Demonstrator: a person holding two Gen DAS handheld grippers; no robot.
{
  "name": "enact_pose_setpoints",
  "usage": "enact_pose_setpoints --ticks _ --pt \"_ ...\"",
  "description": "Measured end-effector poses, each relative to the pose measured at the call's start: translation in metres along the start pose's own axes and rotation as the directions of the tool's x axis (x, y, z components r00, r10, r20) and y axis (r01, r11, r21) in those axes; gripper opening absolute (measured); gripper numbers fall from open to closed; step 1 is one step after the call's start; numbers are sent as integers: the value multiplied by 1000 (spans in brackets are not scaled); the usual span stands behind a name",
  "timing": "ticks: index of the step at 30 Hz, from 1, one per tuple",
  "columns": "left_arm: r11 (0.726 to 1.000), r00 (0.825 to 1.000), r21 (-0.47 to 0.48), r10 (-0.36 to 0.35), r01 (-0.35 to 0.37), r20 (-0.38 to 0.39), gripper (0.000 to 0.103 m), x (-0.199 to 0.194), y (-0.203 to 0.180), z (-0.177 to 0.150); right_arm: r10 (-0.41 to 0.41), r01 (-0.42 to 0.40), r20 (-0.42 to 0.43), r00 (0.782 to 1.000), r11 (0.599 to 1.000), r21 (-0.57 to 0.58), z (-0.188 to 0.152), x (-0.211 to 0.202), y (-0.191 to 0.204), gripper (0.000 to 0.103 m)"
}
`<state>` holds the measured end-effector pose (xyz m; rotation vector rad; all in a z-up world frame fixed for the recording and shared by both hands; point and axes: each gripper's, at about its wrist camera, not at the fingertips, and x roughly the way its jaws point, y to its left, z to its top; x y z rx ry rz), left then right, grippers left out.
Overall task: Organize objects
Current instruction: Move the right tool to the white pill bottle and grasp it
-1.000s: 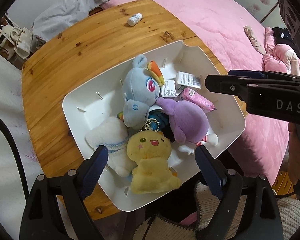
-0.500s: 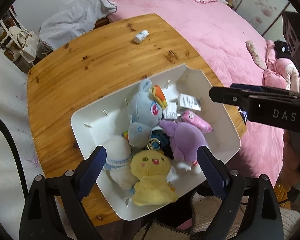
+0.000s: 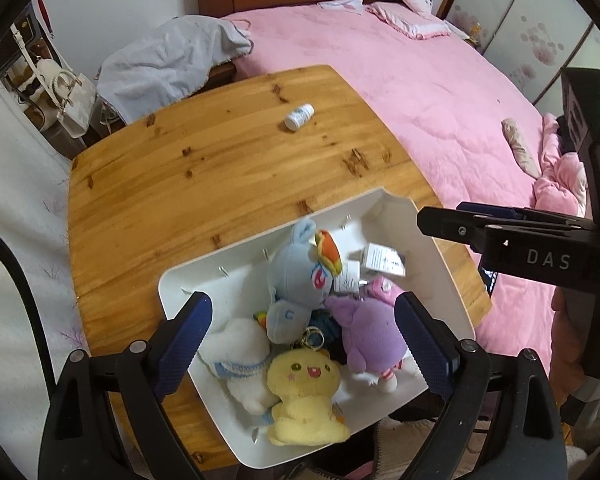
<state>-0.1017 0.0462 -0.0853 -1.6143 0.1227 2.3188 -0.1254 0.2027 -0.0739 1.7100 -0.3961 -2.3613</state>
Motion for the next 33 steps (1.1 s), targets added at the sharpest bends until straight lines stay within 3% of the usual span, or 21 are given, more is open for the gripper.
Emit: enact_pose_setpoints --ticks 19,33 --pt "988 990 -153 18 4 141 99 -21 26 55 7 -5 51 999 999 -41 79 10 7 59" --pt "966 974 -257 88 -33 209 102 -19 47 85 24 -29 59 998 996 79 170 55 -12 59"
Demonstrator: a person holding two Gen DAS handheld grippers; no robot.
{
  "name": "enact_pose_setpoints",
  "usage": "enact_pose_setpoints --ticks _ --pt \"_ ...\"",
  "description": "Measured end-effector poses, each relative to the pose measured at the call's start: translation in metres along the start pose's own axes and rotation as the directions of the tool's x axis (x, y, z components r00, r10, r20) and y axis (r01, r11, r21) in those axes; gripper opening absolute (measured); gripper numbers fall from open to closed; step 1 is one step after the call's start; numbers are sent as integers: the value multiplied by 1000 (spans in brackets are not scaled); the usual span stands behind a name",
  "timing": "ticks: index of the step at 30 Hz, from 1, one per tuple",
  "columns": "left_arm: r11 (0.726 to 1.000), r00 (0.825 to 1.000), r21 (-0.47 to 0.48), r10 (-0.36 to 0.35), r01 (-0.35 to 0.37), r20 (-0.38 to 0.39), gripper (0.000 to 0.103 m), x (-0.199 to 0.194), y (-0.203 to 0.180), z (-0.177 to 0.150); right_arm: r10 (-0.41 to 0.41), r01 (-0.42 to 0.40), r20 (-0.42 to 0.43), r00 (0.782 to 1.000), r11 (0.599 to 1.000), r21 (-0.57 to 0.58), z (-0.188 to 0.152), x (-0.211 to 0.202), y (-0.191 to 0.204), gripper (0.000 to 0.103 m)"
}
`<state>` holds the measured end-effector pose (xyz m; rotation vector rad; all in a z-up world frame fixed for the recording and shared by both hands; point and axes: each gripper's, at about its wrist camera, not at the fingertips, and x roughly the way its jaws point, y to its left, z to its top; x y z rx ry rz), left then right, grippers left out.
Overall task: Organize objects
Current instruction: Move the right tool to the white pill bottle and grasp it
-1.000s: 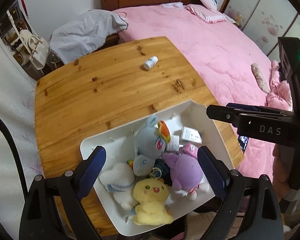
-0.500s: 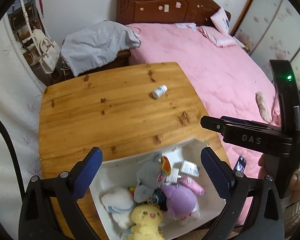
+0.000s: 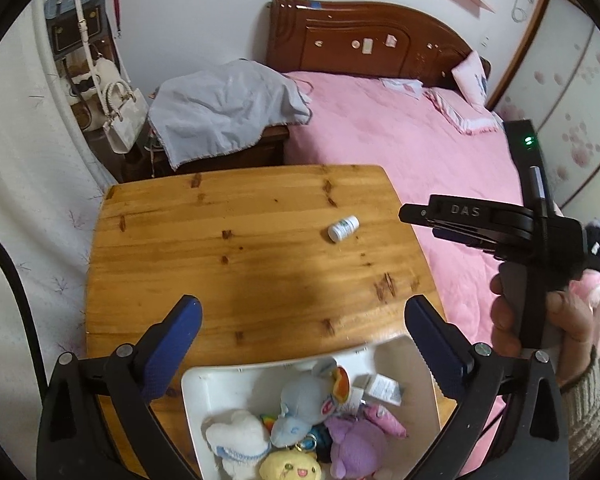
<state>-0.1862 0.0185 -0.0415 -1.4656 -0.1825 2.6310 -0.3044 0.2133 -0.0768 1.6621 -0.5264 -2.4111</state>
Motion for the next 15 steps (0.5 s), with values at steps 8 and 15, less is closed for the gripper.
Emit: enact_pose_setpoints --ticks 8,15 --pt "997 999 -64 33 -31 29 102 7 10 13 -25 28 -48 999 997 66 28 53 -7 59" --pt "995 998 -88 57 -56 15 102 17 14 14 -52 66 -118 992 990 121 41 111 -18 59"
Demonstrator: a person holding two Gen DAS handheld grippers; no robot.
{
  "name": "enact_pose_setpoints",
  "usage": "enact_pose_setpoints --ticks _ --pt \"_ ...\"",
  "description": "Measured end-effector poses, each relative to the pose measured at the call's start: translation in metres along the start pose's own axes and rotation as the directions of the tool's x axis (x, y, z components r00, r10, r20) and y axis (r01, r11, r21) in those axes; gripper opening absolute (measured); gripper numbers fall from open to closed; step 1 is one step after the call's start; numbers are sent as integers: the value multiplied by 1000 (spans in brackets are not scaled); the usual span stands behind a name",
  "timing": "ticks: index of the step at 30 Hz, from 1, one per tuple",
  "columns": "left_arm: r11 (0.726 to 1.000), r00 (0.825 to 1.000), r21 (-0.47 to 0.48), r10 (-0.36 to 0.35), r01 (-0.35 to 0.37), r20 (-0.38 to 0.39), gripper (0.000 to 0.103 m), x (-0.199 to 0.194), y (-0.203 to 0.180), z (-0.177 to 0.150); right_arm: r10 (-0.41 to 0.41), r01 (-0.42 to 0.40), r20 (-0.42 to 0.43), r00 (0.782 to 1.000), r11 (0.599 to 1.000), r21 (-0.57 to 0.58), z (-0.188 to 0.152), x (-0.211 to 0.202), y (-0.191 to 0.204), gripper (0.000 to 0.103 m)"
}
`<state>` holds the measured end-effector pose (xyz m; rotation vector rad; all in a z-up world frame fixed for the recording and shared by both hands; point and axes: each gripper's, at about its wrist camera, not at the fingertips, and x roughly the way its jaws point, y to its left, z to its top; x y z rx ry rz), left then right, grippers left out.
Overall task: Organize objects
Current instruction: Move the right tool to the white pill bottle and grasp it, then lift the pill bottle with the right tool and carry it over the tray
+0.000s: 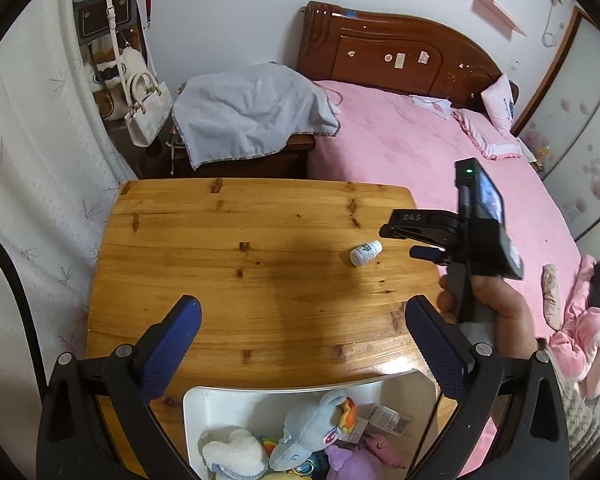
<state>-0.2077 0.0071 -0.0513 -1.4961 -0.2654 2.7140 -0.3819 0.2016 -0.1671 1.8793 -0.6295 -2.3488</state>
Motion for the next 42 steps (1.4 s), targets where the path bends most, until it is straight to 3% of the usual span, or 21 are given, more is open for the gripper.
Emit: enact_pose_setpoints --ticks 11,21,25,42 --pt "998 999 -43 35 -37 -40 102 15 13 -6 -100 102 -64 993 995 20 12 59 -3 59" --pt "996 996 -64 60 -65 -72 102 24 18 -11 -138 138 -114 984 990 -7 8 92 1 40" --pt "995 995 -72 65 -71 -79 102 26 21 -11 -152 151 -108 983 988 -20 7 95 3 33" --pt "995 989 -60 76 -84 -126 102 32 28 -17 -115 108 -106 988 992 -66 -12 68 7 32"
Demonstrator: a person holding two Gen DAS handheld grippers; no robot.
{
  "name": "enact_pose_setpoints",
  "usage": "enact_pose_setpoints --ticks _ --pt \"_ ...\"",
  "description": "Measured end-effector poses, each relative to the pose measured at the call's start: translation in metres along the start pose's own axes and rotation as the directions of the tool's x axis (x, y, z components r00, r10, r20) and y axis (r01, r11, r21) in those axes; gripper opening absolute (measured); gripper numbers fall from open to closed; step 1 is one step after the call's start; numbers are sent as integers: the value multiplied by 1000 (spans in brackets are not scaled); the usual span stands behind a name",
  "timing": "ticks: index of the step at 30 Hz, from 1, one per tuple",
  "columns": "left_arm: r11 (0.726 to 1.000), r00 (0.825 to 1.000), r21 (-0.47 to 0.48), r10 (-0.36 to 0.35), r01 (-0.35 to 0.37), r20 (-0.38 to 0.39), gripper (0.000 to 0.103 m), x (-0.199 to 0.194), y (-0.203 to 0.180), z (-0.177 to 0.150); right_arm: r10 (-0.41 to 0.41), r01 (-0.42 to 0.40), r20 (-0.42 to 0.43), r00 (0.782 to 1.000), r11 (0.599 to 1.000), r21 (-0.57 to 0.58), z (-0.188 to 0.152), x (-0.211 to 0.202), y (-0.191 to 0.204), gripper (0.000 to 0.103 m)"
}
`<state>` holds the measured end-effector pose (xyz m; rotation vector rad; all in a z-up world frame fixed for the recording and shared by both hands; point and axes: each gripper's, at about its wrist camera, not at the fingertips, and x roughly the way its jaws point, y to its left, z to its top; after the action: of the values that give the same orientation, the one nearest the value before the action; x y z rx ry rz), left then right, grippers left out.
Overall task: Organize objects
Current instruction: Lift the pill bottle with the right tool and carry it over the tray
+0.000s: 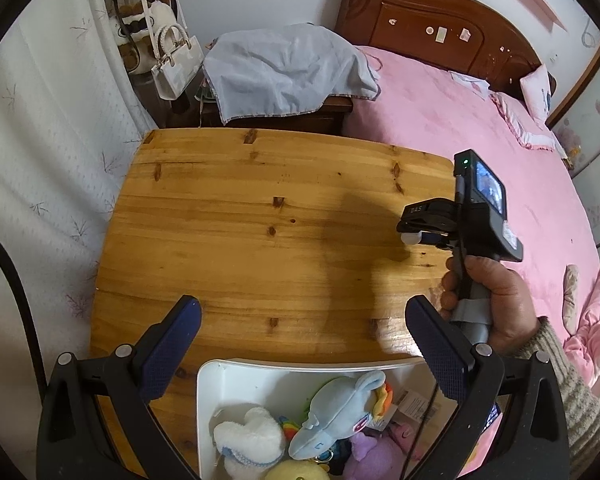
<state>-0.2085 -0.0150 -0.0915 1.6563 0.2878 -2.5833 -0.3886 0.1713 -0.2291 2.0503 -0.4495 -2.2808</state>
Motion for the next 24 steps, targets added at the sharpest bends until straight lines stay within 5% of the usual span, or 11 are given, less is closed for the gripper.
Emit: enact_pose_setpoints --ticks 15,24 --pt "995 999 92 -44 44 3 102 -27 -2 -27 119 -94 123 985 977 -191 -111 -119 25 32" --pt "986 997 150 -80 77 13 102 -52 6 -50 133 -97 177 975 976 -196 -189 -170 17 33"
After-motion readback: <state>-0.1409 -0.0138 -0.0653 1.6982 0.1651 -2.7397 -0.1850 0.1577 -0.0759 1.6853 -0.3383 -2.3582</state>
